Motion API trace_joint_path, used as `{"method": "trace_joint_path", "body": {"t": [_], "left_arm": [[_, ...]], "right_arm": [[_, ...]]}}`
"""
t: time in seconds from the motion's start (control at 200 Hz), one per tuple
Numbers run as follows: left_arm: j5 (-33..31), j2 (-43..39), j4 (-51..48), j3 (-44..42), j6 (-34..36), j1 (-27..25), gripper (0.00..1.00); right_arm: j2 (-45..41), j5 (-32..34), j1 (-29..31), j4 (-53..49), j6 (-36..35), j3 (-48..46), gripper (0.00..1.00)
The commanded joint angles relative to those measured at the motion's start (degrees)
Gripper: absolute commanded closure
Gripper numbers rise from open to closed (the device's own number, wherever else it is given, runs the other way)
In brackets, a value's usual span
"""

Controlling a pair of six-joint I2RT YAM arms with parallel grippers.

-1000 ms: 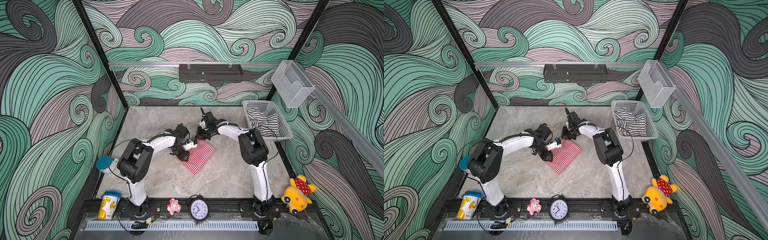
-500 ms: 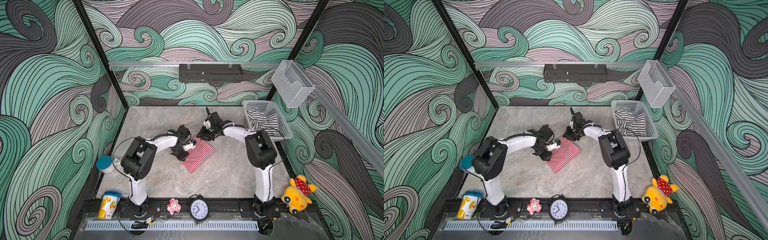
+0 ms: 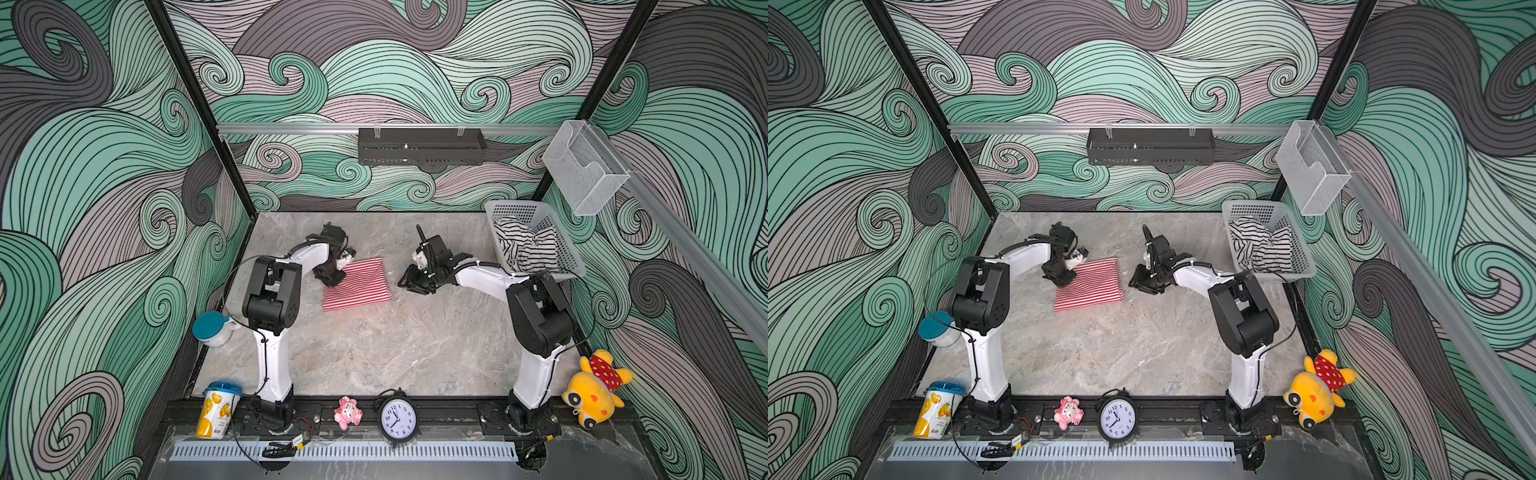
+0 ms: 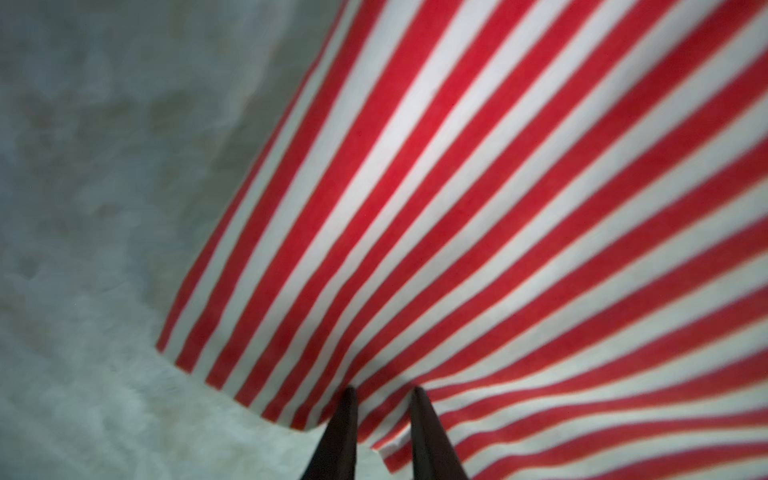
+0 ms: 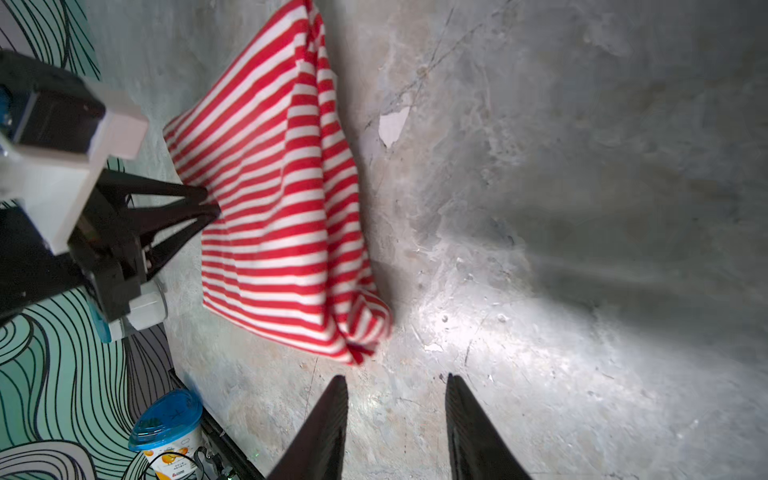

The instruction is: Fold and stack the tank tops

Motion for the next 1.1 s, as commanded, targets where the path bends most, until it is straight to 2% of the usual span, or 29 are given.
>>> {"method": "trace_joint_path", "body": {"t": [0.0, 0.09, 0.21, 0.265, 0.395, 0.48, 0.616, 0.696, 0.806, 0.936, 1.096], "left_arm": [[-7.58, 3.86, -2.39, 4.35, 4.58, 3.92, 0.78], [-12.01, 4.37, 0.32, 6.27, 7.20, 6.34, 0.78], [-19.95, 3.55, 7.51, 4.76, 12.54, 8.04, 0.79], [-21.10, 2.53, 7.61, 4.90, 12.62, 8.19, 0.80], [-12.57, -3.25, 1.69, 6.13, 6.41, 6.16, 0.78], [-8.65, -5.95, -0.72, 5.97, 2.32, 2.54, 0.78], [-1.26, -6.31, -3.83, 6.60, -3.42, -3.93, 0.77], [2.29, -4.73, -3.89, 7.47, -5.73, -7.08, 0.76], [3.49, -0.27, -4.24, 10.62, -7.73, -9.39, 0.76], [3.46, 4.72, -4.96, 13.90, -8.89, -9.73, 0.76], [4.57, 6.07, -4.46, 12.78, -9.04, -9.71, 0.77]], "right_arm": [[-1.98, 1.40, 1.19, 2.13, 1.59, -0.27, 0.59], [-1.98, 1.50, 1.94, 2.72, 2.20, -0.34, 0.59], [-2.84, 1.66, 2.53, 3.60, 2.90, -1.43, 0.58], [-3.33, 1.82, 2.55, 3.94, 3.17, -2.10, 0.58], [-5.11, 2.34, 2.68, 5.23, 3.91, -4.28, 0.58], [-6.22, 2.95, 2.70, 5.72, 4.32, -5.67, 0.58], [-7.76, 4.59, 2.58, 5.31, 4.48, -7.65, 0.56], [-8.90, 5.55, 2.64, 4.97, 4.41, -8.81, 0.51], [-10.92, 5.94, 2.55, 4.93, 4.34, -10.49, 0.47], [-13.98, 7.06, 2.35, 4.97, 4.41, -13.05, 0.46], [-16.41, 7.64, 2.30, 5.04, 4.76, -15.20, 0.46]]}}
